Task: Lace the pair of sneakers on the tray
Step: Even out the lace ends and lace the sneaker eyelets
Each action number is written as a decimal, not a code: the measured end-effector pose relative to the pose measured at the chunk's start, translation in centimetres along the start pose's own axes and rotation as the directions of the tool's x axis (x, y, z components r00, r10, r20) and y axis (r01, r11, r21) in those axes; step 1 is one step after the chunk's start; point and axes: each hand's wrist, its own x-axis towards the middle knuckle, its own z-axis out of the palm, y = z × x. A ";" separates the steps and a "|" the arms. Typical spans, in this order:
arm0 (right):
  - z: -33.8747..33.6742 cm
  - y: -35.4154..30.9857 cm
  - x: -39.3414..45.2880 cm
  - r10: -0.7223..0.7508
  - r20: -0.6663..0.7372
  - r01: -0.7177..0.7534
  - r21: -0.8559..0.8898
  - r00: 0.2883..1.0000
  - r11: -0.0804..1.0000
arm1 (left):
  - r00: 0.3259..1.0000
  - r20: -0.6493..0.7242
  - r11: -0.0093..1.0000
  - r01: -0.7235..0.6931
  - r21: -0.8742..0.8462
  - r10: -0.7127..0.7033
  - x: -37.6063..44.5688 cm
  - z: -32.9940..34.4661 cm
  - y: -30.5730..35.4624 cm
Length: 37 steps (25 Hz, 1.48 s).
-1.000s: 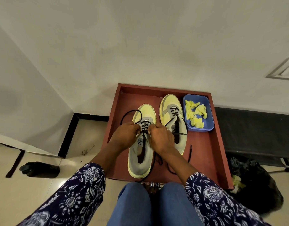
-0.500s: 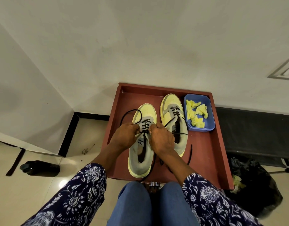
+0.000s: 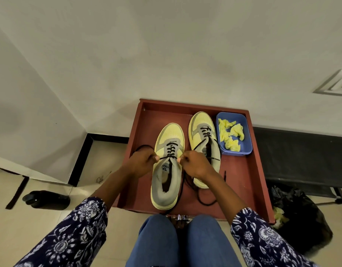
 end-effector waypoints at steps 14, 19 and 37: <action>1.9 -1.4 -0.1 0.048 -0.200 0.101 0.671 0.979 0.734 | 0.984 -0.123 0.445 -0.052 -0.894 -0.132 0.6 2.9 2.2; 2.8 -1.9 0.7 0.052 -0.182 0.110 0.773 0.982 0.625 | 0.973 -0.098 0.284 -0.035 -0.958 -0.210 1.2 3.5 2.7; 2.7 -1.1 1.3 0.060 -0.097 0.045 0.814 0.993 0.580 | 0.934 -0.139 0.370 -0.008 -0.929 -0.328 2.4 3.3 3.0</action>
